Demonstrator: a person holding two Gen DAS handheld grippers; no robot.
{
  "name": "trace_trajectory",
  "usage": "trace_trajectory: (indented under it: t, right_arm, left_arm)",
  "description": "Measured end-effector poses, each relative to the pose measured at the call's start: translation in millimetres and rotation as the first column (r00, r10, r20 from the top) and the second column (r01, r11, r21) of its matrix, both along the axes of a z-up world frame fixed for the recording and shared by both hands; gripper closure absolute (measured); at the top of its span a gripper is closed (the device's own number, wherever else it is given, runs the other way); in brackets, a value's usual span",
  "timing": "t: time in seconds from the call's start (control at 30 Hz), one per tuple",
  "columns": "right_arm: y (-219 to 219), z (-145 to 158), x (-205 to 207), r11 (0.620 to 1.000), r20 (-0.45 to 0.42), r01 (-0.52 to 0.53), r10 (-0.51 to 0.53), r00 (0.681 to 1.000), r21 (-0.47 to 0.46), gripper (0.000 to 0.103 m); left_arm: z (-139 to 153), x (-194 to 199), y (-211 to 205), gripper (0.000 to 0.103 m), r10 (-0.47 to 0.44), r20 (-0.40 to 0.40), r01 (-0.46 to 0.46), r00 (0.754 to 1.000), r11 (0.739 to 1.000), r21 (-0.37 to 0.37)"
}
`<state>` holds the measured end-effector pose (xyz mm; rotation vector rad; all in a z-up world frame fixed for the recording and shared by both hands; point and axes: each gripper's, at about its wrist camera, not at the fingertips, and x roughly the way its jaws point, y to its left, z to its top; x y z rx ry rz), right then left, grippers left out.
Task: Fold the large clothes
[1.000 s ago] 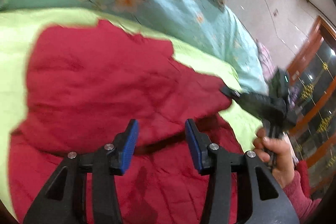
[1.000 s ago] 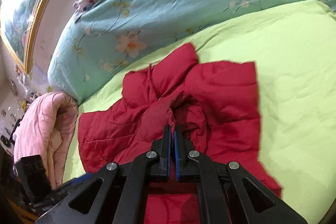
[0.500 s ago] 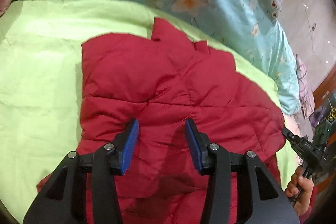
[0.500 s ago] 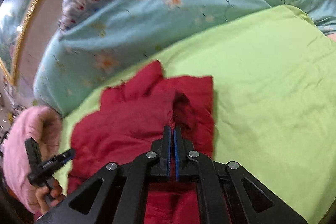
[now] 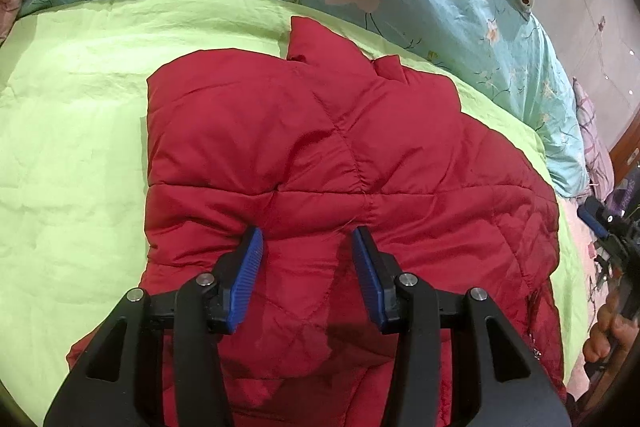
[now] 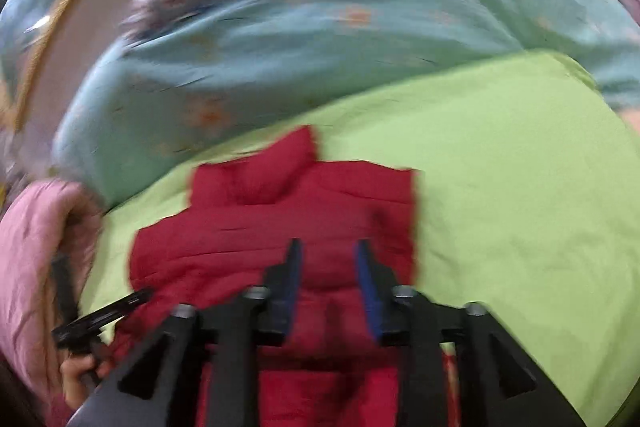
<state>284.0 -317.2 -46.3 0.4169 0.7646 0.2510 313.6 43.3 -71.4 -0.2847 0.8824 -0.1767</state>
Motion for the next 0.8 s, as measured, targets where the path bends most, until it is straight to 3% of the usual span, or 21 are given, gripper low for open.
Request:
trace_trajectory:
  t: [0.13, 0.33, 0.47, 0.57, 0.8]
  right_arm:
    - [32.3, -9.3, 21.4, 0.994, -0.029, -0.092, 0.091, 0.995, -0.055, 0.059]
    - [45.7, -73.9, 54.8, 0.977, -0.229, -0.136, 0.096, 0.969, -0.167, 0.062]
    - [31.7, -95.2, 58.2, 0.989, -0.248, -0.117, 0.091, 0.965, -0.095, 0.063]
    - [38.5, -95.5, 57.1, 0.981, -0.249, -0.122, 0.083, 0.965, -0.149, 0.063]
    - [36.6, -97.8, 58.2, 0.982, -0.241, -0.119, 0.082, 0.967, -0.144, 0.063]
  left_arm:
    - [0.1, 0.7, -7.9, 0.055, -0.001, -0.003, 0.001, 1.0, 0.999, 0.047]
    - [-7.6, 6.2, -5.5, 0.053, 0.001, -0.036, 0.0, 0.999, 1.0, 0.031]
    - [-14.2, 11.0, -7.3, 0.053, 0.0, -0.053, 0.002, 0.999, 0.999, 0.051]
    - [-17.1, 13.4, -7.5, 0.053, 0.0, -0.057, 0.004, 0.998, 0.998, 0.062]
    - [-19.5, 11.8, -10.4, 0.052, -0.014, -0.047, 0.019, 0.999, 0.994, 0.107]
